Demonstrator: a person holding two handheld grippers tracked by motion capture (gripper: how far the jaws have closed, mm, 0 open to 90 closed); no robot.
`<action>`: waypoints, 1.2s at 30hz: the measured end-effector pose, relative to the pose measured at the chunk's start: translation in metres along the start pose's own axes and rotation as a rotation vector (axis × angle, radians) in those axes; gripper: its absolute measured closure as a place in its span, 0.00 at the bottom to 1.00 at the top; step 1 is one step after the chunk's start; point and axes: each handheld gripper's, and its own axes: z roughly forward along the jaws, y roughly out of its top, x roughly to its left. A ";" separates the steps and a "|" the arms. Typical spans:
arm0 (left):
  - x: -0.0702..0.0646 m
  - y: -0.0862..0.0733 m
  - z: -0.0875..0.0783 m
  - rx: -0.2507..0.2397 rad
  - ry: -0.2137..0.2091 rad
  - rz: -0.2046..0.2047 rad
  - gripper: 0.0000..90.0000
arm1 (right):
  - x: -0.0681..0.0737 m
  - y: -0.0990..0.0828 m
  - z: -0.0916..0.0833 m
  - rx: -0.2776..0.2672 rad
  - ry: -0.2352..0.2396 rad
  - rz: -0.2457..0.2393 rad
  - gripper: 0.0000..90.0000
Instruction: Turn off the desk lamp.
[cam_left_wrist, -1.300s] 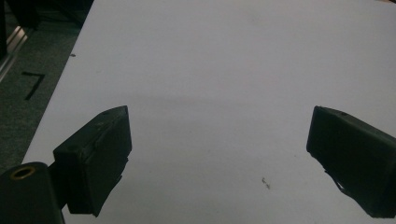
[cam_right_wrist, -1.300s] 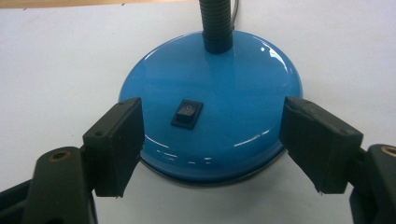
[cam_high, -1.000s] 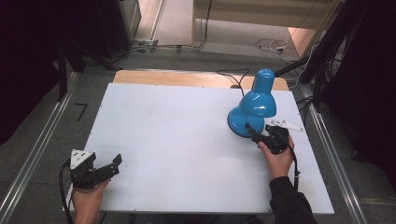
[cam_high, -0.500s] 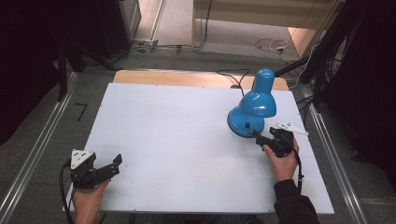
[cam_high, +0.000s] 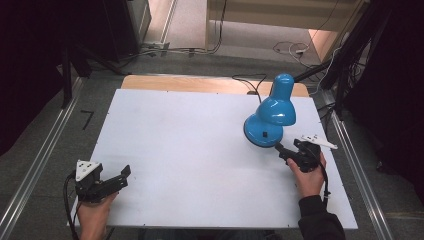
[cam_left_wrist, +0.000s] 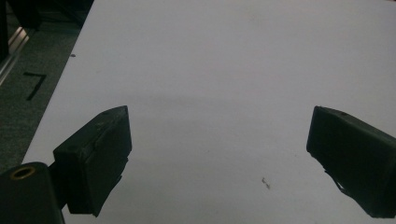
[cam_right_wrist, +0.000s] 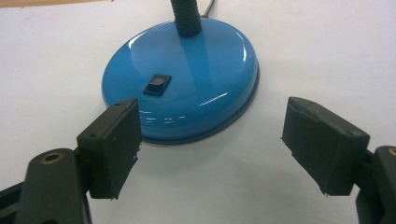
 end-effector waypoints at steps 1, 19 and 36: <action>0.000 0.000 0.000 0.001 -0.001 0.001 0.08 | -0.001 0.000 -0.001 -0.002 -0.003 0.000 0.21; -0.001 0.000 0.000 0.002 -0.001 0.003 0.08 | -0.009 -0.008 -0.014 0.006 -0.026 -0.018 0.20; -0.001 0.000 0.000 0.001 0.000 0.004 0.08 | -0.013 -0.014 -0.024 0.013 -0.026 -0.025 0.19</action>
